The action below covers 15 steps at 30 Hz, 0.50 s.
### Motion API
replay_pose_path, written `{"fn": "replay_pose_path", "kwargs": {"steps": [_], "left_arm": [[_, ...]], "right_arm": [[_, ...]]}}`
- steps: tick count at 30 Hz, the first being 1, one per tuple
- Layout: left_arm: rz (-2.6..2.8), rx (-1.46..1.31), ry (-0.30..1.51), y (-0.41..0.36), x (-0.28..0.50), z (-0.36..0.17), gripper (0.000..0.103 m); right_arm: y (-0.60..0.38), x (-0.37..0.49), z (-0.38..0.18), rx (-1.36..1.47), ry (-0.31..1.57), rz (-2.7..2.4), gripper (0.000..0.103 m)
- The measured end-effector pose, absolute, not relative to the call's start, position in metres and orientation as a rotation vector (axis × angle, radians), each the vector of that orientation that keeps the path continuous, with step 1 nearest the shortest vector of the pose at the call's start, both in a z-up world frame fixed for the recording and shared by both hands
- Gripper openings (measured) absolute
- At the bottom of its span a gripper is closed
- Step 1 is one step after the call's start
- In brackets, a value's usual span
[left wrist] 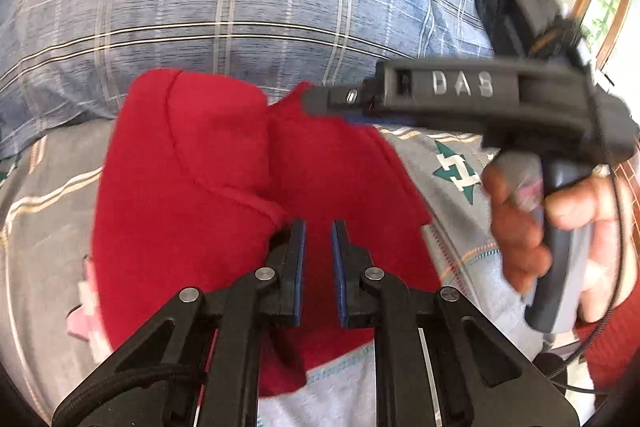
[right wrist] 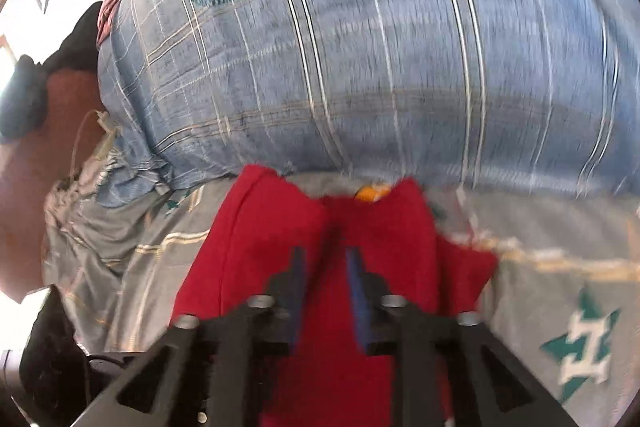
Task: Fold small clothes
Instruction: 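Carry the held red sweater with both grippers and lower it onto the sheet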
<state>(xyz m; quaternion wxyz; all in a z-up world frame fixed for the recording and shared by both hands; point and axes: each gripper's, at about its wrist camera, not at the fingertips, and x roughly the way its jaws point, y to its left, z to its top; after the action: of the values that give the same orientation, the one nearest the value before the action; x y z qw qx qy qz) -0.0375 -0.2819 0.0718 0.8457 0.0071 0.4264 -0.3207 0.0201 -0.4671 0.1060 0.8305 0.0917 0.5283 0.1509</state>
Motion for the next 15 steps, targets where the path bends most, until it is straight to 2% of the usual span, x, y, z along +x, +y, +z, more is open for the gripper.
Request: {"fn": "replay_pose_path", "kwargs": {"steps": [2, 5, 13, 14, 15], "left_arm": [[-0.68, -0.003, 0.892, -0.268, -0.042, 0.077, 0.012], [-0.67, -0.038, 0.857, -0.24, -0.047, 0.086, 0.012], [-0.657, -0.126, 0.852, -0.19, -0.05, 0.089, 0.012], [-0.666, -0.137, 0.85, -0.186, -0.052, 0.093, 0.014], [-0.68, -0.145, 0.849, -0.185, -0.053, 0.095, 0.021]], "right_arm": [[-0.464, 0.015, 0.095, 0.242, 1.136, 0.359, 0.053], [-0.454, 0.013, 0.08, 0.312, 1.15, 0.418, 0.054], [-0.423, 0.023, 0.053, 0.488, 1.174, 0.47, 0.074], [-0.419, 0.024, 0.051, 0.491, 1.18, 0.471, 0.075], [-0.414, 0.027, 0.05, 0.483, 1.188, 0.474, 0.075]]}}
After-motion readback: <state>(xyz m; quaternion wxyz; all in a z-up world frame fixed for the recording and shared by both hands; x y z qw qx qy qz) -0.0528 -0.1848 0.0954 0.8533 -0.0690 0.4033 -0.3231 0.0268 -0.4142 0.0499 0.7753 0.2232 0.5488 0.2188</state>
